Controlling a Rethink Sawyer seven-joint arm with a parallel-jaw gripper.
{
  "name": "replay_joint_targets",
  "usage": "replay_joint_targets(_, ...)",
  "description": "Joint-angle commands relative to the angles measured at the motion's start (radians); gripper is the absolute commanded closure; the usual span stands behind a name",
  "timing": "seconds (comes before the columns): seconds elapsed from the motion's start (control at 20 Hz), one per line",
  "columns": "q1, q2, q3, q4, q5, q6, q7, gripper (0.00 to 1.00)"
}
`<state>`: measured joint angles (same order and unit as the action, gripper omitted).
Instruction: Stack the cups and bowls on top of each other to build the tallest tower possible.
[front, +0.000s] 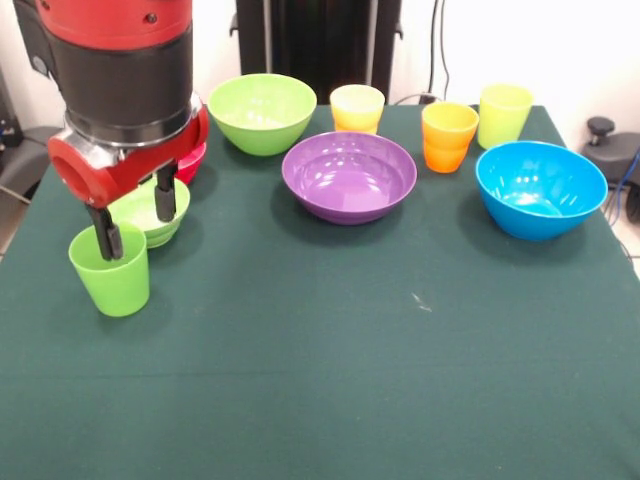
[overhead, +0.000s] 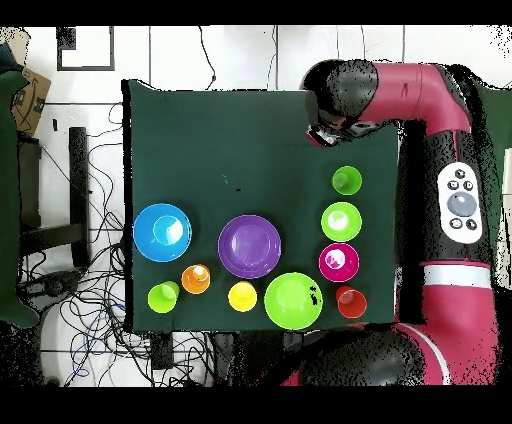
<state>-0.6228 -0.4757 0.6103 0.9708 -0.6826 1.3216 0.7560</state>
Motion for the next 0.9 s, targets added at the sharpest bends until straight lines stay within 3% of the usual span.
replay_joint_targets(0.05, -0.041, -0.086, -0.041, 0.185, -0.014, -0.056, -0.139, 0.00)
replay_joint_targets(0.5, -0.133, -0.102, -0.018, 0.267, -0.030, -0.125, -0.188, 0.00)
replay_joint_targets(0.9, -0.138, -0.073, -0.013, 0.258, -0.054, -0.129, -0.177, 0.00)
